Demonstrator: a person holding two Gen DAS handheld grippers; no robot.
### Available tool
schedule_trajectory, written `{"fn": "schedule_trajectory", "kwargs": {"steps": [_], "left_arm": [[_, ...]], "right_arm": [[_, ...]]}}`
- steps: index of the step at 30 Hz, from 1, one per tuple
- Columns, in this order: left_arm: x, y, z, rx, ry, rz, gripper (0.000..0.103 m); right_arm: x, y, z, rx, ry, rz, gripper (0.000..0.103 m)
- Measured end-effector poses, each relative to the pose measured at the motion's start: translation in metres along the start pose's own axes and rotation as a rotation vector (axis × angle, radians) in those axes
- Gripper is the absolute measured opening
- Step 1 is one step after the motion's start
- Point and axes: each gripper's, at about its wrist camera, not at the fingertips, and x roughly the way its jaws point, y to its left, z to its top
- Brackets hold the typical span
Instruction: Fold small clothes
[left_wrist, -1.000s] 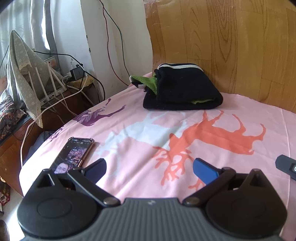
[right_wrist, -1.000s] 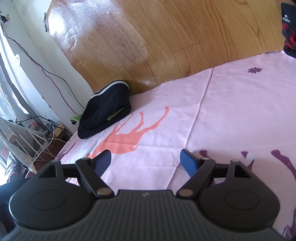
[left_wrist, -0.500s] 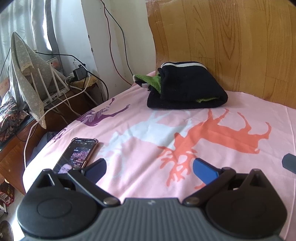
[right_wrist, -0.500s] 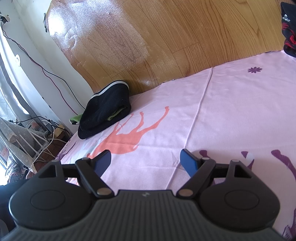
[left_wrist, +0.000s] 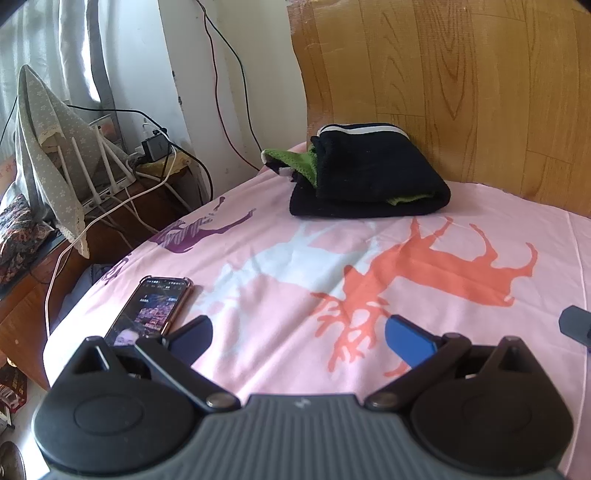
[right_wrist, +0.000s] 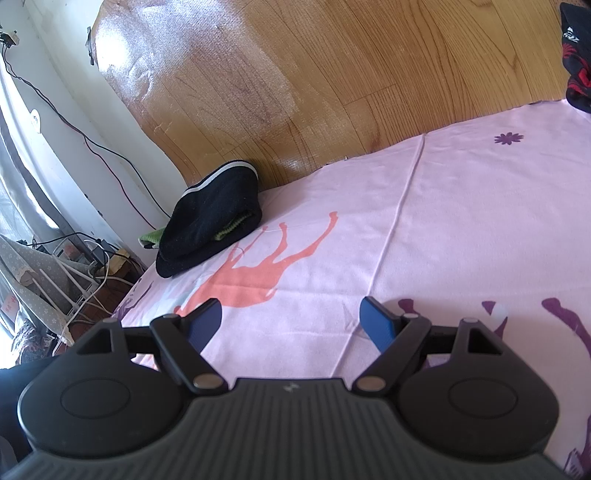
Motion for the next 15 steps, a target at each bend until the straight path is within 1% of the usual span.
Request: {"fn": "schedule_trajectory", "kwargs": {"steps": [15], "left_arm": [[-0.0026,-0.0039,-0.0002,0.009,-0.001,-0.02,0.103]], "right_arm": [[0.0001,-0.0005,0.0005,0.002,0.001,0.002,0.084]]}}
